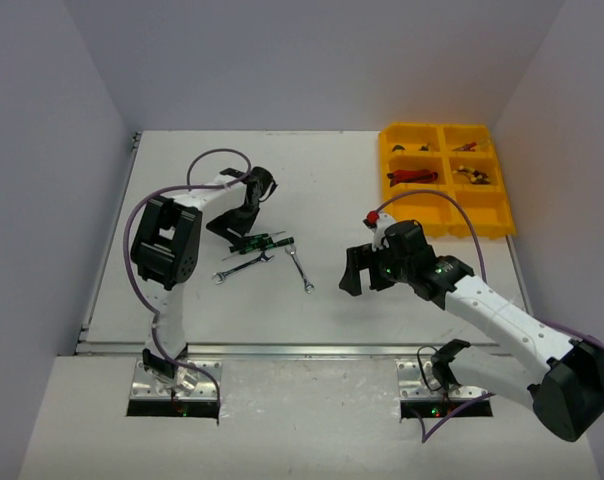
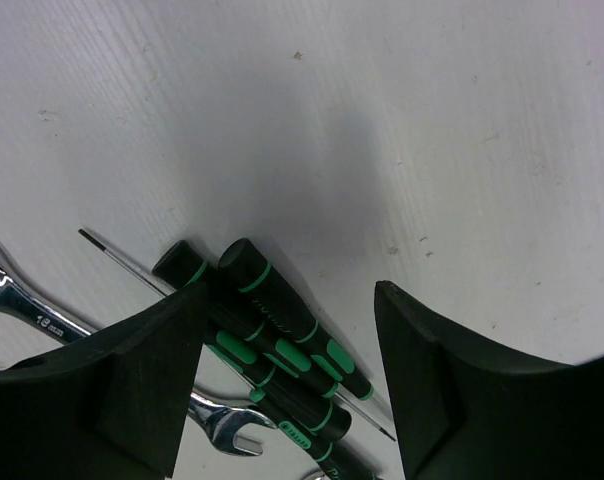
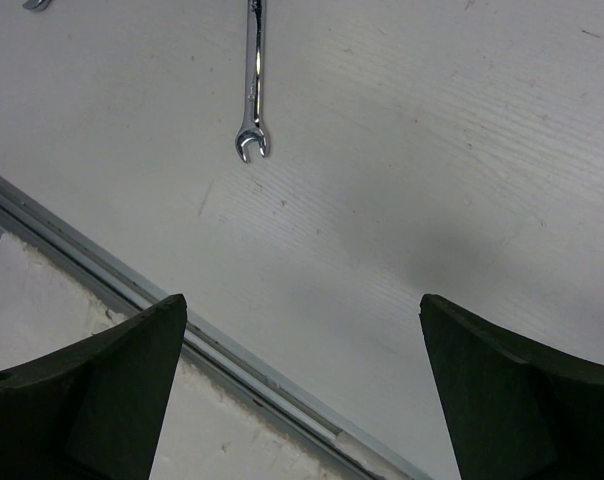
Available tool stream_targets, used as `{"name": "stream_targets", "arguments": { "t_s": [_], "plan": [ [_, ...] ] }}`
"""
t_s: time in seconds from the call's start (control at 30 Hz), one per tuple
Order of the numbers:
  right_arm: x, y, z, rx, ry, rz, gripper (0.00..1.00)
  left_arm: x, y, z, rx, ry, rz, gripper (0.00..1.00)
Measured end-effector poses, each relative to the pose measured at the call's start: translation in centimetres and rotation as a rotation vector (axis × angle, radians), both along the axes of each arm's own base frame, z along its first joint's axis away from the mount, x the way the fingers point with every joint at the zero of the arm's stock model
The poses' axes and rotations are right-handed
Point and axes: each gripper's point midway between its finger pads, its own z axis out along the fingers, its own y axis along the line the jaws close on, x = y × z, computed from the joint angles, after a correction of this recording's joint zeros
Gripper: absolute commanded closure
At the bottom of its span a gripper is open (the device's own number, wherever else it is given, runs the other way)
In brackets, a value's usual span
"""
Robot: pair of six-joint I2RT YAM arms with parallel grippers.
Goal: Sort the tools into containers
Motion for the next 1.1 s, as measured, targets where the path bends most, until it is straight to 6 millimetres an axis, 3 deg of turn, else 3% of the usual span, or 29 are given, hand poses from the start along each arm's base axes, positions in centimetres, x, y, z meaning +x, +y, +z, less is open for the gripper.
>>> {"name": "stream_targets", "arguments": {
  "t_s": [0.43,0.5,0.8,0.97,1.1],
  "plan": [
    [0.1,0.0,-0.3,-0.003,0.000,0.002,0.02,1.6,-0.4,-1.7,-0.015,-0.007,0.004,0.49],
    [0.1,0.0,-0.3,-0.004,0.001,0.002,0.02,1.7,-0.5,-1.8,-0.018,-0.005,0.001,0.58],
    [0.1,0.0,-0.4,-0.007,0.001,0.000,0.02,2.4,-0.7,-1.9,-0.038,-0.011,-0.024,0.75],
    [0.2,-0.1,-0.4,-0.011,-0.001,-0.002,0.02,3.8,-1.2,-1.9,-0.059,-0.041,-0.041,0.97],
    [0.2,-0.1,-0.5,-0.014,-0.004,-0.002,0.02,5.4,-1.8,-1.7,-0.085,-0.079,-0.059,1.00]
  ]
}}
